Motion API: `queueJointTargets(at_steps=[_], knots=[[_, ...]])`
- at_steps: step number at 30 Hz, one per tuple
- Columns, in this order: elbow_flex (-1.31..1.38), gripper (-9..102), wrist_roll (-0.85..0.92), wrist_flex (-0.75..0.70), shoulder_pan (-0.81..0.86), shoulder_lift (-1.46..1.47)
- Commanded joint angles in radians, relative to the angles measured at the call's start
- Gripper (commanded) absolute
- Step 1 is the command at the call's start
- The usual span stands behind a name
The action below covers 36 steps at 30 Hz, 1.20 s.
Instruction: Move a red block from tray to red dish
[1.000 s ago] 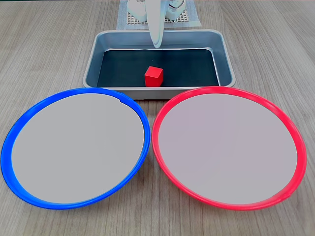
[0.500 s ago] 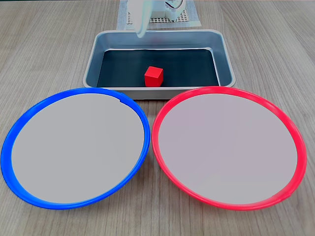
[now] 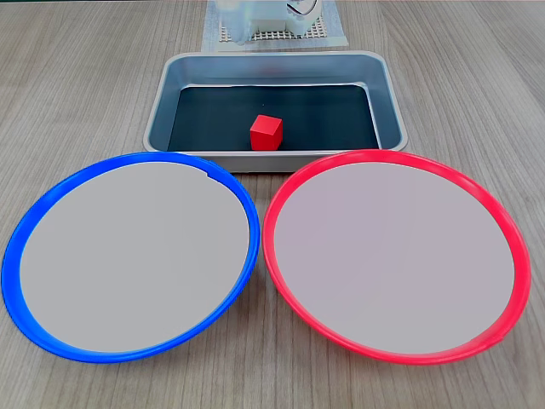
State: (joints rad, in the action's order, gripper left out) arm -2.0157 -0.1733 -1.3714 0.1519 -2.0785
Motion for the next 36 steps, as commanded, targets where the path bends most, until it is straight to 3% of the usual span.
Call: queueJointTargets(at_steps=[1,12,20,36], knots=[[0.268,0,-0.069,-0.192,-0.017,0.244],[0.589,4,-0.072,-0.252,-0.034,0.673],[0.514,20,-0.005,-0.181,-0.032,0.690],[0.341,20,0.048,0.026,-0.066,0.709]])
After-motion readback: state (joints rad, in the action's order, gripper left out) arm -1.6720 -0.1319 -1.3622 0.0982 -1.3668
